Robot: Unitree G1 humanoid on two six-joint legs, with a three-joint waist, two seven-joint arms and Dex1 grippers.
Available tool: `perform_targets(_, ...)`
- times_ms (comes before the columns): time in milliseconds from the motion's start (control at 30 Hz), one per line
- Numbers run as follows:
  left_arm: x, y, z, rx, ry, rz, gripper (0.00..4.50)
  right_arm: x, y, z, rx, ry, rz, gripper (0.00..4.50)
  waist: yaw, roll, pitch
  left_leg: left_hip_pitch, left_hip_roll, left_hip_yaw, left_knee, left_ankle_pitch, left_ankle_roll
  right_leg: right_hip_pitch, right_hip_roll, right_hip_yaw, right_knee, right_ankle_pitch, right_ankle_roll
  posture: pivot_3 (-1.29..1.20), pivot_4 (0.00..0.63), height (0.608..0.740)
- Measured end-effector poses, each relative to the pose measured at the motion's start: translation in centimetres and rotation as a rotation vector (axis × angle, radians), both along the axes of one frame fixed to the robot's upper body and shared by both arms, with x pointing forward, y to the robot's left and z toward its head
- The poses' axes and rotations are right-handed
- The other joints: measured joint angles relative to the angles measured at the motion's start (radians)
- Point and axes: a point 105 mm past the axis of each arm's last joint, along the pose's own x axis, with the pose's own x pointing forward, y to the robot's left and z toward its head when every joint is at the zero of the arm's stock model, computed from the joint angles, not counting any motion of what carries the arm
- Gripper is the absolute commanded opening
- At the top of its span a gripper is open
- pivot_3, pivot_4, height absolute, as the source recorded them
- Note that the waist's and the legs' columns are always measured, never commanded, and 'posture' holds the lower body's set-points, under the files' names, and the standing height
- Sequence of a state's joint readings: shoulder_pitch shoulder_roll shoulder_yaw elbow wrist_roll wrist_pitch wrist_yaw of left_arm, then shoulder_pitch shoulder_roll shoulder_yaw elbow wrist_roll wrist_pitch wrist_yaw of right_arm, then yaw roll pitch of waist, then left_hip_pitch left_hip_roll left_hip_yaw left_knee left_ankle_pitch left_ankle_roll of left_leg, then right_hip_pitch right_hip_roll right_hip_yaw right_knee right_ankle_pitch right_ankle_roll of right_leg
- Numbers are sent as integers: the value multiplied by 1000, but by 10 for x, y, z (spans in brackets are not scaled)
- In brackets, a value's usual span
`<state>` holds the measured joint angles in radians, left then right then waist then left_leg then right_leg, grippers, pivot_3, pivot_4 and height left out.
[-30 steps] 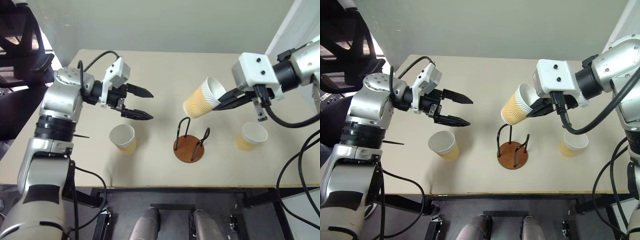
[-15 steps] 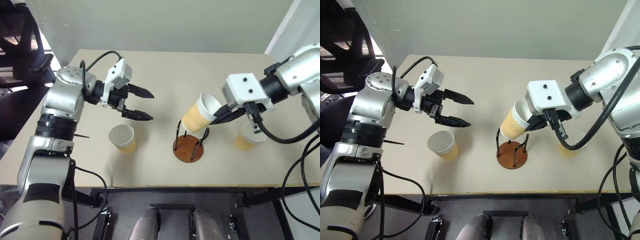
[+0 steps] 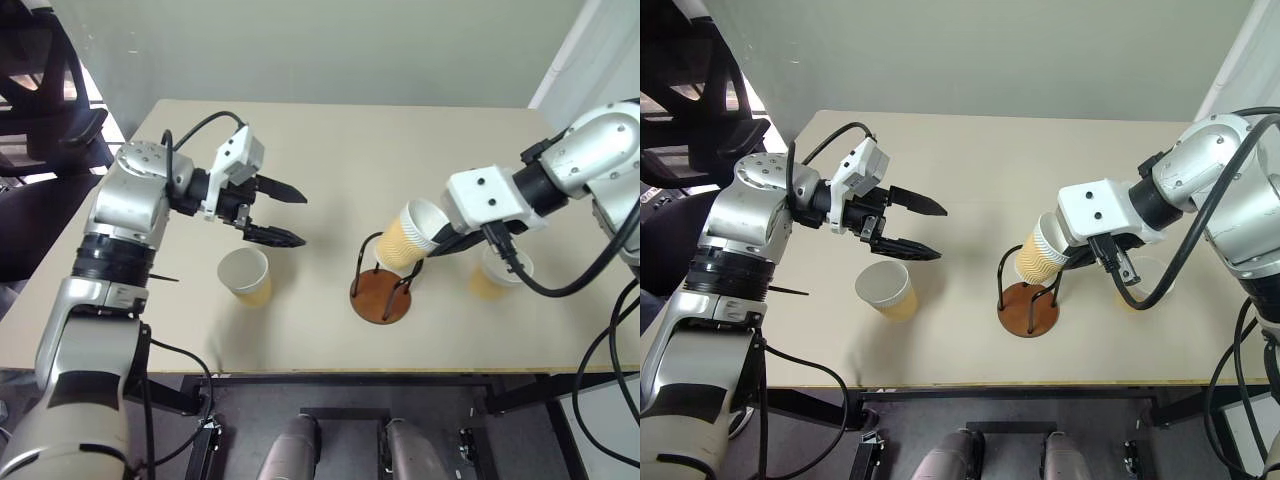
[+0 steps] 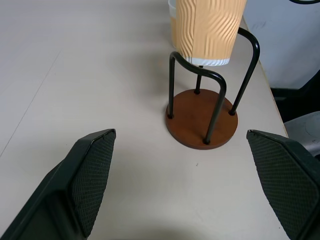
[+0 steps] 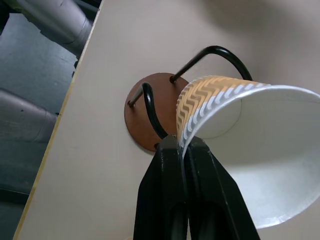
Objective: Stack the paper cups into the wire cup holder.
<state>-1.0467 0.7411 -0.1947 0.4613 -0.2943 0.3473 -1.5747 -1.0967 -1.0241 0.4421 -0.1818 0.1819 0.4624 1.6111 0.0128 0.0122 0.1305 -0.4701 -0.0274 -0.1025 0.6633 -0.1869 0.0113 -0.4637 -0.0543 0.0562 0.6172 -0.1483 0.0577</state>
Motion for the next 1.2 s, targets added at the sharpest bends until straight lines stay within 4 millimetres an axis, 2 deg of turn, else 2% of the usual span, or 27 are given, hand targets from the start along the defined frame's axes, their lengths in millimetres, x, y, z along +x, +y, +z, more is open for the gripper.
perform_targets(100, 0, 0, 0, 4, -5, 0, 4500, -1, 2, -1, 7, 10, 4, 1858, 0, 0, 0, 0, 0, 0, 0, 0, 0, 0, 0, 0, 0, 0, 0, 0, 150, 740)
perform_targets(267, 1, -1, 0, 8, -15, -4, 4500, -5, 18, -1, 72, 65, 21, 3622, -1, 0, 0, 0, 0, 0, 0, 0, 0, 0, 0, 0, 1, 0, 0, 0, 150, 740)
perform_targets(367, 1, -1, -1, 8, -15, -4, 4500, -4, 28, 10, 175, 79, -5, 3622, -1, 0, 0, 0, 0, 0, 0, 1, 0, 0, 0, 0, 1, 0, 0, 0, 150, 740)
perform_targets(433, 1, -1, -1, 8, -16, -2, 4500, -3, 32, 24, 262, 74, -34, 3622, 0, 0, 0, 0, 0, 0, 0, 1, 0, 0, 0, 0, 1, 0, 0, 0, 150, 740)
perform_targets(600, 0, 6, -1, 29, -30, 18, 4500, -11, 27, 44, 378, 104, -96, 3622, 0, 0, 0, 0, 0, 0, 0, 0, 0, -1, 0, 0, 0, 0, 0, 0, 150, 740)
perform_targets(667, -3, 16, 2, 77, -69, 36, 4500, -18, 22, 52, 415, 117, -114, 3622, -1, 0, 0, -2, 0, 1, -1, 0, -1, -3, 1, 0, 0, 0, 0, 0, 150, 740)
perform_targets(800, -10, 50, 8, 254, -181, 102, 4500, -31, 10, 67, 463, 117, -154, 3622, -4, 0, 0, -1, 0, 1, -3, 0, -1, -4, 2, 1, 1, -2, -1, 0, 150, 740)
perform_targets(1033, -25, 66, 19, 413, -266, 85, 4500, -32, 3, 65, 467, 131, -179, 3622, -5, 0, 0, -1, 0, 1, -1, 1, -3, -8, 1, 3, 9, -4, -3, 0, 150, 740)
perform_targets(1200, -48, 64, 22, 504, -281, 7, 4500, -30, -1, 66, 468, 131, -185, 3622, -7, 0, 0, -1, 1, 1, -4, 2, -4, -10, 2, 3, 11, -5, -4, 0, 150, 740)
